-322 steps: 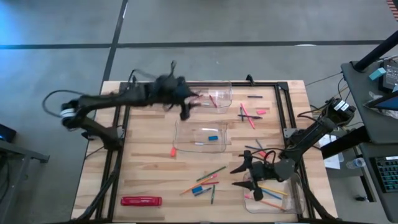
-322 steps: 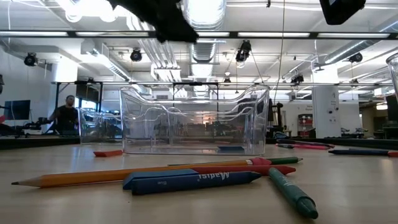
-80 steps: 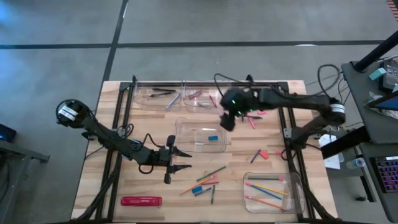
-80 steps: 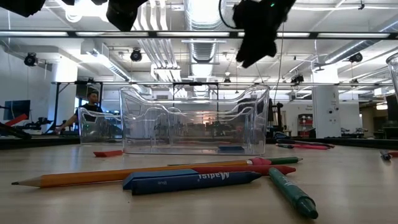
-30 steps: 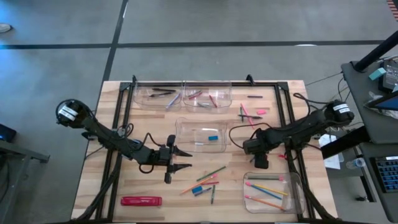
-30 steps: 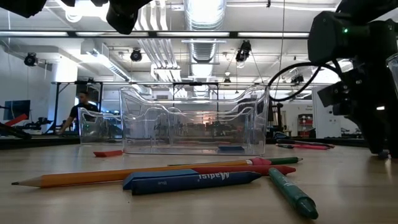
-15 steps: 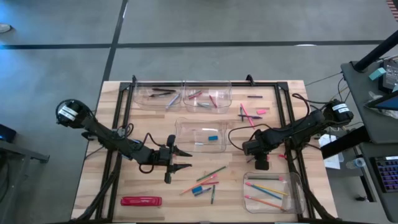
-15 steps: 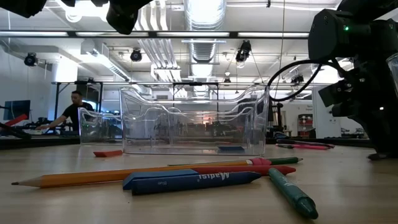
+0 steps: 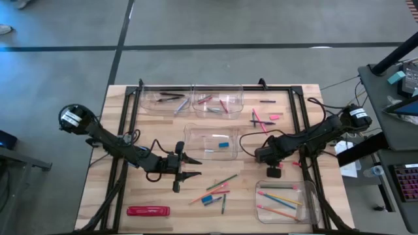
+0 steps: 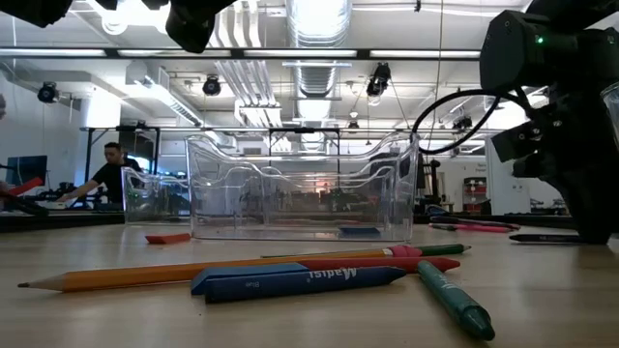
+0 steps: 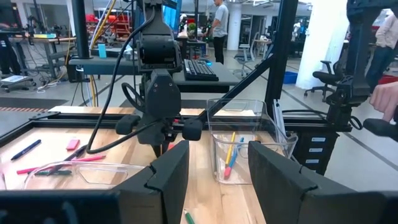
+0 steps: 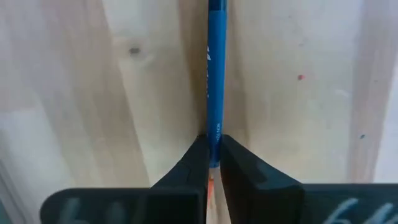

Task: Sort crayons/erasers/pens/pencils in bins
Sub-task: Put the blue crayon into the top right transparent bin

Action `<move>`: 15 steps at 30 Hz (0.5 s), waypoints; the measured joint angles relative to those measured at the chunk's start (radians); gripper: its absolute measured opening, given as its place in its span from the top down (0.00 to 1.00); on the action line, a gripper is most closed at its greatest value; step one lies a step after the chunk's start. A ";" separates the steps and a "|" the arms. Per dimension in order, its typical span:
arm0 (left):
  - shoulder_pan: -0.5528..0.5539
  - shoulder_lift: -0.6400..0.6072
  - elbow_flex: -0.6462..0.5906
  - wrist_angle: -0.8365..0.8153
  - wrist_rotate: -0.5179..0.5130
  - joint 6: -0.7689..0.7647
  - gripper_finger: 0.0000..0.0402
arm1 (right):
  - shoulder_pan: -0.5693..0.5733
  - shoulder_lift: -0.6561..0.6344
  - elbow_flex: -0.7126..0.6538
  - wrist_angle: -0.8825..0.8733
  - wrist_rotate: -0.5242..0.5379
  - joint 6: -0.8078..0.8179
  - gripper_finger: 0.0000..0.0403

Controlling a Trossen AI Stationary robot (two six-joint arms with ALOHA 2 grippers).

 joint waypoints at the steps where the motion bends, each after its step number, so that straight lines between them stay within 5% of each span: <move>1: 0.000 0.000 0.000 0.000 0.000 0.000 0.63 | 0.000 -0.020 0.000 -0.002 0.009 0.007 0.96; 15: 0.002 0.000 -0.001 -0.001 0.000 0.000 0.63 | -0.044 -0.280 -0.003 -0.042 0.147 0.102 0.97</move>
